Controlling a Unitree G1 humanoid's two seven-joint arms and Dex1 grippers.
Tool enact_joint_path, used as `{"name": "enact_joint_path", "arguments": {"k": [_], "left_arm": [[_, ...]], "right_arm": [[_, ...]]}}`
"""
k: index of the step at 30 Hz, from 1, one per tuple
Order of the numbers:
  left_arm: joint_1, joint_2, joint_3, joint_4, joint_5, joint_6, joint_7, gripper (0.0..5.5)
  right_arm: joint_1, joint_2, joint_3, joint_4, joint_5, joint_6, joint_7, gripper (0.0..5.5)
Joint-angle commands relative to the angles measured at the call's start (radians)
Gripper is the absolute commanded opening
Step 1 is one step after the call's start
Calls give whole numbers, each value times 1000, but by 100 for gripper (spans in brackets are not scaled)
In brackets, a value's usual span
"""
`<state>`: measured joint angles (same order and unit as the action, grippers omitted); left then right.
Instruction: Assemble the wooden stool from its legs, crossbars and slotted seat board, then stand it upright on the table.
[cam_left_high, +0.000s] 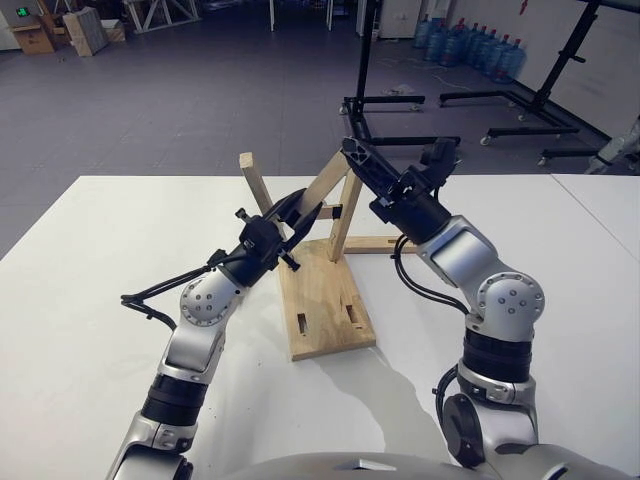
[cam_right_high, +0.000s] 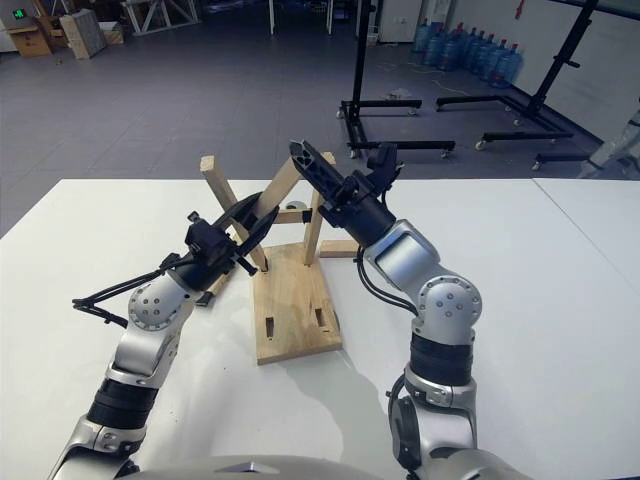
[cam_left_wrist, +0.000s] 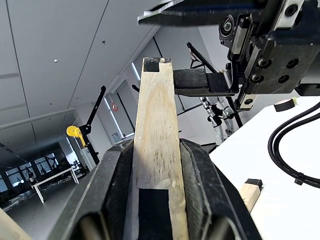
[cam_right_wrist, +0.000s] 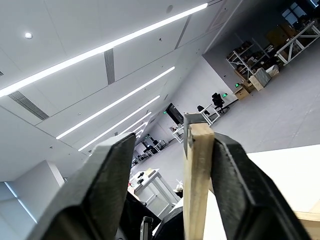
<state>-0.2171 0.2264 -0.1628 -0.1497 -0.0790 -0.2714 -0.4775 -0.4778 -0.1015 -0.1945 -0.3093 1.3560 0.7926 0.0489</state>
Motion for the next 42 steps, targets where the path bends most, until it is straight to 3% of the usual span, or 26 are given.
{"name": "enact_joint_path", "arguments": {"k": [1, 8, 18, 19, 23, 27, 29, 31, 37, 42], "left_arm": [[-24, 7, -2, 12, -7, -7, -18, 127], [-16, 5, -33, -5, -30, -6, -56, 127], [-4, 8, -47, -7, -59, 42, -54, 127], [-4, 7, -42, 0, -56, 59, -42, 163], [7, 4, -25, 30, -40, 79, -12, 222], [29, 3, -2, 62, -14, 76, 21, 287], [40, 6, 8, 75, -4, 69, 33, 293], [48, 3, 15, 86, 1, 61, 43, 293], [42, -15, 8, 141, 14, 36, 52, 293], [30, -24, 1, 187, 32, 17, 53, 293]], "right_arm": [[-7, -6, 13, -3, -1, -10, 15, 166], [-1, -5, 22, 11, 0, -20, 21, 48], [0, -9, 37, 14, -37, -36, 46, 40], [0, -10, 36, 13, -43, -41, 50, 40], [20, -67, 26, -17, -155, -96, 111, 39], [103, -315, -71, 36, -309, -152, 351, 39], [135, -453, -112, 123, -386, -179, 492, 39], [120, -511, -103, 269, -522, -286, 563, 39], [-108, -402, 63, 859, -979, -857, 590, 39], [-312, -361, 153, 1378, -1251, -1151, 370, 39]]}}
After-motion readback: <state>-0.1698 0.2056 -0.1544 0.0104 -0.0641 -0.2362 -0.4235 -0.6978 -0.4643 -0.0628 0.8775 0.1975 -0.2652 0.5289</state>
